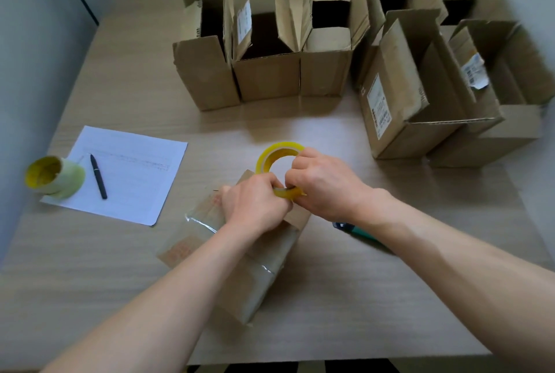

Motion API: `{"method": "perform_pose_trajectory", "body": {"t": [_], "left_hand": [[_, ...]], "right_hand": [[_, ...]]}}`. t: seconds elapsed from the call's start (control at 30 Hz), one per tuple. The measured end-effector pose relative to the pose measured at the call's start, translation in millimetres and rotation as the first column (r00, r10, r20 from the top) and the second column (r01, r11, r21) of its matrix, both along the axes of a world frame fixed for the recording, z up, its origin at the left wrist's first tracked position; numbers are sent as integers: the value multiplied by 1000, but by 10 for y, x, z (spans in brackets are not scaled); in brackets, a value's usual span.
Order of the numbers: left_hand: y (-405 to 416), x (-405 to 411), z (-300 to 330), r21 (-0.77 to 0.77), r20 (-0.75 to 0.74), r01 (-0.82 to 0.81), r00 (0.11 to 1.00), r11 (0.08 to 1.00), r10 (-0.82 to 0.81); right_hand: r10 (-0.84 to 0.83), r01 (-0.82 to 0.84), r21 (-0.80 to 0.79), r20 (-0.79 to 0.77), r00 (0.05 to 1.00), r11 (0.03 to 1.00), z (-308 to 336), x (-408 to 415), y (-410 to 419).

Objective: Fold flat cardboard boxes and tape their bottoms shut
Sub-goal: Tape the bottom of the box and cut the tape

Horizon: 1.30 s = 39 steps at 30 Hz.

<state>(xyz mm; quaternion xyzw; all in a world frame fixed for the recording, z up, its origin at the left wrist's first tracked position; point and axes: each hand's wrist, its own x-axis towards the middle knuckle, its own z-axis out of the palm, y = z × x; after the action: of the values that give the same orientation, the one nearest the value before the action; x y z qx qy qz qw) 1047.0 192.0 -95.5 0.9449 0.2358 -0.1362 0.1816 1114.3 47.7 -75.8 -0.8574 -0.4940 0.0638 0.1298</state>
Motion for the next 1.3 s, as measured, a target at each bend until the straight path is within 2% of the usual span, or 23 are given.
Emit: {"method": "perform_pose_trajectory", "body": {"t": [0.07,0.1,0.13,0.17,0.2,0.27,0.33,0.4,0.47,0.53,0.6,0.7,0.87,0.97,1.1,1.2,1.3], "left_hand": [[5,-14,-15,20,26,28,999,999,-29],[6,-40,-30,41,43,56,997,998,-57],[4,-65,-47,65,61,82,994,995,-86],[0,-85,-58,85,78,98,991,992,-105],[4,-95,-65,93,92,102,990,990,-111],[27,-75,-69,44,107,89,990,995,-93],[32,-20,-69,-44,69,87,994,995,-84],[16,35,-63,-38,7,118,993,992,-118],[-4,100,-42,-21,-45,138,989,990,-139],[-5,145,-32,-35,-64,139,988,990,-141],[8,162,-20,-57,-61,129,989,990,-133],[28,177,-9,-103,-40,96,994,990,-101],[33,185,20,-145,-21,81,996,986,-85],[38,171,17,-144,-5,94,995,985,-96],[62,151,10,-159,26,105,994,982,-102],[67,137,5,-161,51,134,991,978,-127],[70,132,-10,-147,72,149,988,978,-140]], "right_hand": [[-69,92,223,-107,992,971,-76,-26,-174],[-157,196,328,-143,977,924,-147,-57,-319],[-278,322,356,-168,946,877,-239,-99,-500],[-404,441,304,-180,897,844,-347,-157,-704],[-507,533,172,-172,844,829,-467,-233,-913],[-594,571,-175,-129,794,802,-721,-433,-1262],[-559,504,-315,-113,821,804,-922,-587,-1462],[-540,491,-296,-111,834,819,-1023,-626,-1515],[-572,540,-197,-190,798,819,-1039,-613,-1507],[-570,591,-60,-358,739,805,-981,-602,-1485],[-460,571,107,-481,746,814,-876,-613,-1421],[-290,485,251,-549,784,838,-750,-630,-1282],[-244,449,293,-536,808,844,-789,-549,-1109],[-182,350,284,-483,857,893,-832,-485,-1025],[-132,212,197,-357,925,957,-893,-401,-929],[-159,216,153,-315,936,964,-957,-352,-931],[-307,318,18,-220,926,948,-1050,-331,-1126]]}}
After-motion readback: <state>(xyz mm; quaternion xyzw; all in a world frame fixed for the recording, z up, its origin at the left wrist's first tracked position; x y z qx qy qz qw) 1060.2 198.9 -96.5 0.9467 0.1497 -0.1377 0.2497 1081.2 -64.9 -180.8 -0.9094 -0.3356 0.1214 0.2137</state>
